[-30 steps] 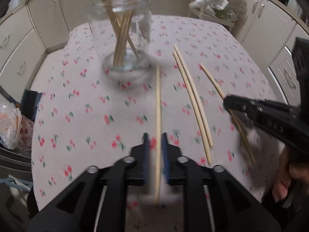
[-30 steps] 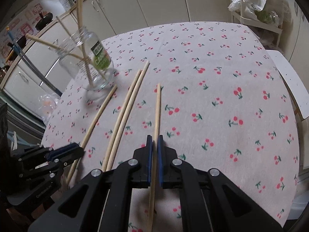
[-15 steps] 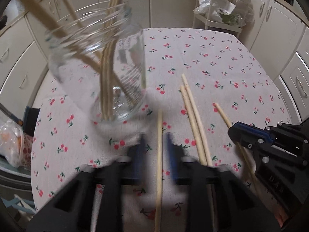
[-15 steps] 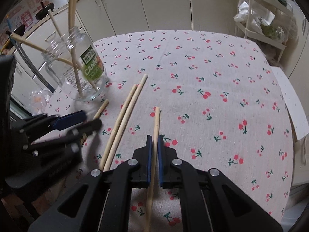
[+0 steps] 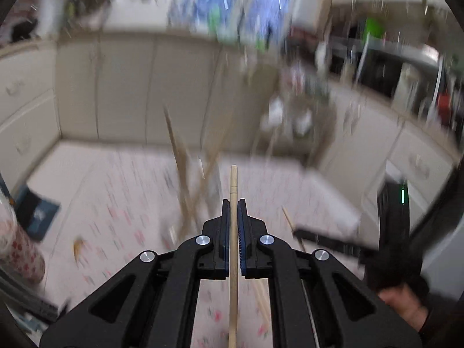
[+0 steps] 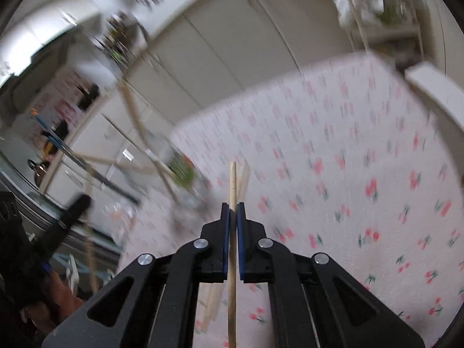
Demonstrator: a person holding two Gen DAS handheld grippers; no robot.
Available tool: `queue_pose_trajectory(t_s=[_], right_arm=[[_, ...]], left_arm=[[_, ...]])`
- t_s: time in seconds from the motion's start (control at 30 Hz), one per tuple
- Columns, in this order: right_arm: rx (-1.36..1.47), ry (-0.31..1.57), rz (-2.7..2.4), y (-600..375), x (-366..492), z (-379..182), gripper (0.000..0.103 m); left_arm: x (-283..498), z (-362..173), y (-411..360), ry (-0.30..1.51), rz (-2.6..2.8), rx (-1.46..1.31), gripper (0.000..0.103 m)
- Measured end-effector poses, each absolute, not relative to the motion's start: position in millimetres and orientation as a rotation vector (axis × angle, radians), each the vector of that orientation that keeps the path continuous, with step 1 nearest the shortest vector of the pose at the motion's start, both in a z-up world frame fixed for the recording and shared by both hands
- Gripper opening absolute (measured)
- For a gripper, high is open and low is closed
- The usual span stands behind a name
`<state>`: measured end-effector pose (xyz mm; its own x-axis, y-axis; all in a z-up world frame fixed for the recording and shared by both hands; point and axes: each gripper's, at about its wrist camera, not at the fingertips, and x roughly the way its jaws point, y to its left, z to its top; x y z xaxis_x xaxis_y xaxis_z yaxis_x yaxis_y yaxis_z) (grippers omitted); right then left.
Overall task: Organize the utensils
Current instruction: 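Lift the left tool's chopstick up over the jar while the right tool holds its own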
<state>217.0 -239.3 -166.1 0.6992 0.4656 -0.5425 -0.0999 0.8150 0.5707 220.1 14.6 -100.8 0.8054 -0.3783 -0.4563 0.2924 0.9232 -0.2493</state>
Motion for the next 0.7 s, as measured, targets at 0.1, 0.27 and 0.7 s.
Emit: queue_pose_trajectory(t_s=[0.1,0.27,0.7], right_arm=[[0.545,0.562,0.319,-235.8,207.0,-124.4,0.006],[0.547,0.337,0.290,-228.0,198.4,-65.6,0.006],[0.504,0.217,0.297,-213.5,206.7,-31.0,0.006]], left_arm=[[218.0,-63.0,36.1,0.351,-0.295,-0.240,0.005],[232.8,-31.6,60.4,0.188,-0.211,-0.338,0.005],[327.0,-49.9,74.2,0.118,-0.062,-0.468,0.005]])
